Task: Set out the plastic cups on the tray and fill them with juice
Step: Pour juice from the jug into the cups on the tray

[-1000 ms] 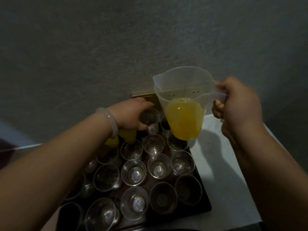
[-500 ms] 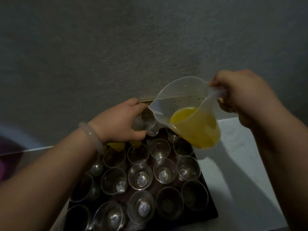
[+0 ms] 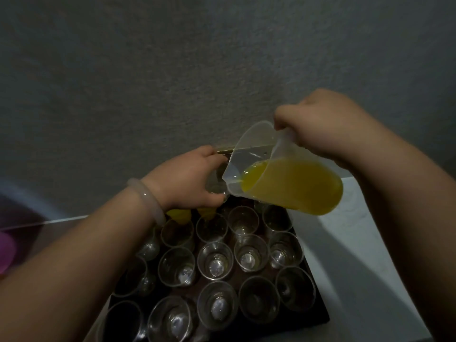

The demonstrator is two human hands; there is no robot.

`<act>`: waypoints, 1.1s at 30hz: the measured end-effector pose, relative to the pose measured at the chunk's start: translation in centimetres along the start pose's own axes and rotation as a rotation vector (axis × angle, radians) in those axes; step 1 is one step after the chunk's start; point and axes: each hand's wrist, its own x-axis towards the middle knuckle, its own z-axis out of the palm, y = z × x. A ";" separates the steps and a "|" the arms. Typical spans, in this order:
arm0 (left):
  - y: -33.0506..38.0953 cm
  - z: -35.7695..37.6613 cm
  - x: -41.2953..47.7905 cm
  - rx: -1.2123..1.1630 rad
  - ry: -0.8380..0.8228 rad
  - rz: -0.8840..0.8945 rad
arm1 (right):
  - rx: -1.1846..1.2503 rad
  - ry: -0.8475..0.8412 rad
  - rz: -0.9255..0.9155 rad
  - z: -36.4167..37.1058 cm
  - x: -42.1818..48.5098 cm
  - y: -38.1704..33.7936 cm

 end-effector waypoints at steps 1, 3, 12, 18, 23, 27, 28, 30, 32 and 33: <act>0.0 0.0 0.0 0.005 0.002 0.001 | -0.017 -0.008 -0.006 0.1 0.0 -0.1; 0.1 0.1 0.0 0.009 0.007 0.007 | -0.024 -0.003 0.004 0.2 0.1 -0.4; 0.0 0.4 0.2 -0.004 -0.021 0.008 | -0.100 0.006 0.036 0.6 0.3 -1.5; -0.2 0.5 0.3 -0.016 -0.039 0.003 | -0.141 -0.002 0.047 0.8 0.4 -1.9; -0.4 0.6 0.4 -0.024 -0.045 0.009 | -0.153 -0.008 0.043 1.0 0.6 -2.0; -0.5 0.7 0.4 -0.022 -0.054 0.009 | -0.163 -0.012 0.043 1.1 0.7 -2.0; -0.5 0.7 0.5 -0.024 -0.056 0.007 | -0.157 -0.011 0.047 1.1 0.6 -2.0; -0.5 0.7 0.5 -0.027 -0.054 0.004 | -0.150 -0.013 0.045 1.1 0.6 -2.1; -0.6 0.8 0.5 -0.025 -0.054 0.003 | -0.147 -0.018 0.044 1.2 0.5 -2.2; -0.6 0.8 0.5 -0.023 -0.055 0.003 | -0.144 -0.019 0.045 1.2 0.5 -2.2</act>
